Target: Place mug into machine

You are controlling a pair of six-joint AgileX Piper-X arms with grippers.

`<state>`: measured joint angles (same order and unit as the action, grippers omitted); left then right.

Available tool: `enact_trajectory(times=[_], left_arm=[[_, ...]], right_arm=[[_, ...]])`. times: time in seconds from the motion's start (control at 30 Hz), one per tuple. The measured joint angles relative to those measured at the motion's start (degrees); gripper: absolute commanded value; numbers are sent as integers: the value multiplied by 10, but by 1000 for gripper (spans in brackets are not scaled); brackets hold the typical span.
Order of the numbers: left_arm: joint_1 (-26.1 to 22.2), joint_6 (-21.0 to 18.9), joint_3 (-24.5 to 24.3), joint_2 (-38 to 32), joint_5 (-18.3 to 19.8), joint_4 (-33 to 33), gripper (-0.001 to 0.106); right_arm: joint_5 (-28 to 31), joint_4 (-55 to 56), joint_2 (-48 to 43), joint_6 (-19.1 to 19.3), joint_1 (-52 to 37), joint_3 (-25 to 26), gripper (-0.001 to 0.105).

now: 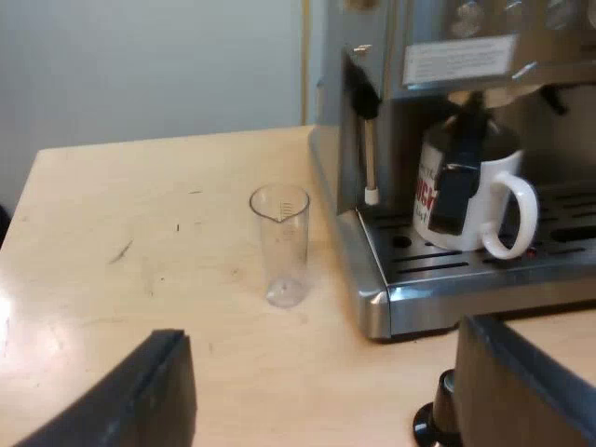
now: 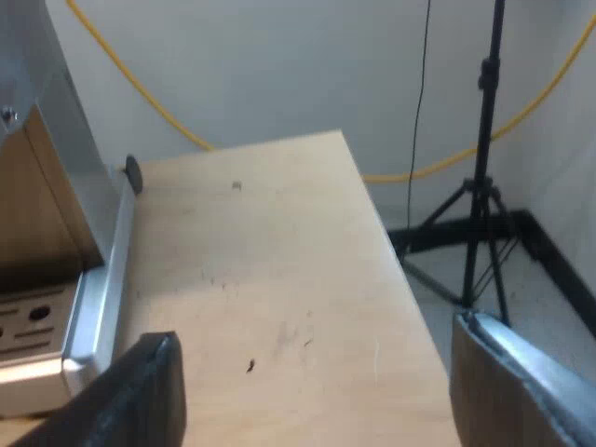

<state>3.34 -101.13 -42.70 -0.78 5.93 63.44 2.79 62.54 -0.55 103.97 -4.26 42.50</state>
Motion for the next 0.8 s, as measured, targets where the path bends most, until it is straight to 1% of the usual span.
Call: enact_trajectory(times=[0.07, 0.2, 0.3, 0.37, 0.57, 0.8], left_arm=[[0, 0, 0, 0, 8, 2, 61], [0, 0, 4, 0, 9, 3, 61], [0, 0, 25, 0, 3, -19, 61], [0, 0, 53, 0, 2, -39, 61], [0, 0, 110, 0, 1, -79, 61], [0, 0, 135, 0, 1, -71, 61]], right_arm=[[-1, 5, 0, -4, 0, 0, 62], [-1, 3, 0, -8, 0, 0, 62], [-1, -13, 0, -7, 0, -5, 62], [-1, -25, 0, -8, 0, -14, 62], [-1, -41, 0, -14, 0, -51, 62], [-1, -41, 0, -14, 0, -98, 62]])
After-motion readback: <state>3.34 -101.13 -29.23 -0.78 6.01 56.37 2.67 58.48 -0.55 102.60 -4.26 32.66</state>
